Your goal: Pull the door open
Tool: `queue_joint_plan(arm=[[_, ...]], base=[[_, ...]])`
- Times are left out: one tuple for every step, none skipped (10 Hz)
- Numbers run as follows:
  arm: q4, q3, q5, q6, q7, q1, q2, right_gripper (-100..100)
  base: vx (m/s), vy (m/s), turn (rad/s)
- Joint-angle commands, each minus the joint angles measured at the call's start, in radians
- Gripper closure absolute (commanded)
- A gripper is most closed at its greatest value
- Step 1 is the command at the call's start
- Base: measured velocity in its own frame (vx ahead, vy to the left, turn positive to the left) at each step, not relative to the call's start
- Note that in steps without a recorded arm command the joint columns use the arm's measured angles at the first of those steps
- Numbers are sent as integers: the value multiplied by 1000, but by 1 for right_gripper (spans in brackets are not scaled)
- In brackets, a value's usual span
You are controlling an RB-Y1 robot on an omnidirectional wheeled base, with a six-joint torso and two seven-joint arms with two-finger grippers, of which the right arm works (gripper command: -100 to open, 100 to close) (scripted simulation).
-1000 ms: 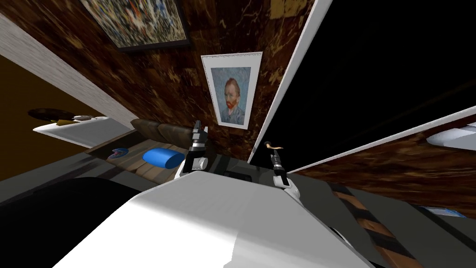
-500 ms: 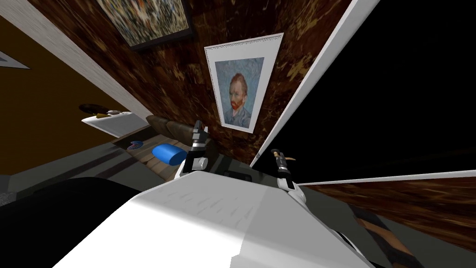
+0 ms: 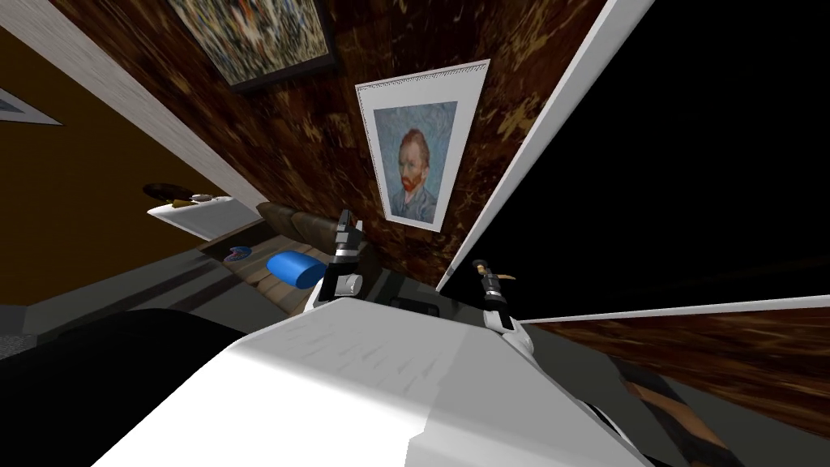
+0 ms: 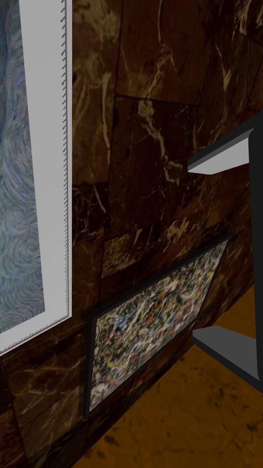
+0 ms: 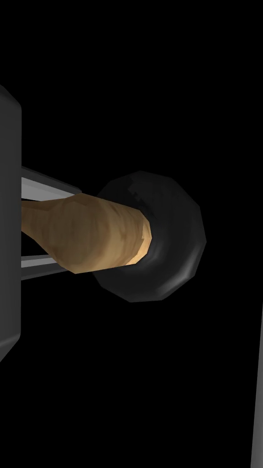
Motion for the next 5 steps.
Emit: queue_joint_plan(arm=[[-1,0,1,-2,1,-1,0,100],[-1,0,1,-2,1,-1,0,100],[-2,11,4,-15,-16,12,-13,100],[-3,19,7,-25,-26,19,-21,100],[-4,27,10,-37,-39,28,-31,100]], base=[[0,0,0],[0,0,0],[-102,-42,124],[-205,-56,165],[-207,-71,136]])
